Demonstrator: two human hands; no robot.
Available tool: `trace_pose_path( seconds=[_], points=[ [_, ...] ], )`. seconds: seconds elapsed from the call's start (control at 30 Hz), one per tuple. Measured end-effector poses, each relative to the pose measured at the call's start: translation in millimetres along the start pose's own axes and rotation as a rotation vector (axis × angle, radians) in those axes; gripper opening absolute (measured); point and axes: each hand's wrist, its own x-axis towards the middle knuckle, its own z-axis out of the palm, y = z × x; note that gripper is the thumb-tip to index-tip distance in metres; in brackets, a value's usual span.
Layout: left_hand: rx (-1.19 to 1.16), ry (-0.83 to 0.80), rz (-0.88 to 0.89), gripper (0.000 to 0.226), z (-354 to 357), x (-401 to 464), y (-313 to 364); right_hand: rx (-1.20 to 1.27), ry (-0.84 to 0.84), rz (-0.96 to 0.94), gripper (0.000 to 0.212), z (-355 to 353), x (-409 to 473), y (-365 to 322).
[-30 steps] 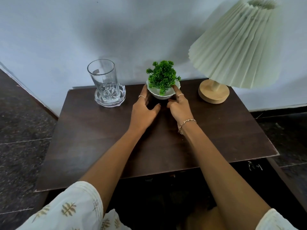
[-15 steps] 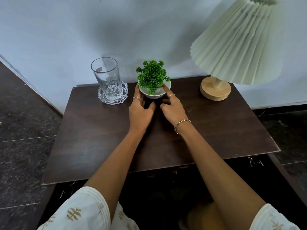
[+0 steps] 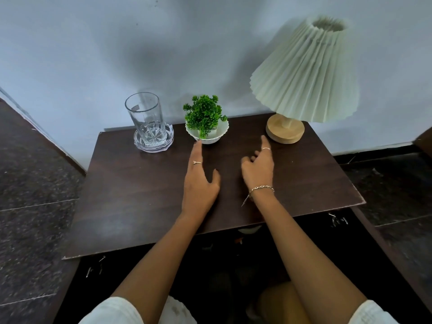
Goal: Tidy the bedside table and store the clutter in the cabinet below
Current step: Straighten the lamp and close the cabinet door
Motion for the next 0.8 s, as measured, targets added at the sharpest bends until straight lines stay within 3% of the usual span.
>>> trace_pose_path(
  seconds=[0.1,0.27,0.43,0.6,0.8],
  points=[
    [0.137,-0.167,0.205,0.081,9,1,3,-0.057,0.161,-0.001,0.071,-29,16,7],
    [0.285,-0.306,0.273,0.073,43,11,14,-0.124,0.309,-0.051,0.065,-63,44,22],
    [0.43,-0.337,0.269,0.07,87,32,27,-0.254,0.158,-0.065,0.072,-77,71,27],
    [0.545,-0.353,0.286,0.07,112,55,33,-0.209,0.077,-0.02,0.08,-81,95,22],
    [0.607,-0.365,0.289,0.068,128,69,34,-0.259,0.078,-0.04,0.067,-79,101,21]
  ],
)
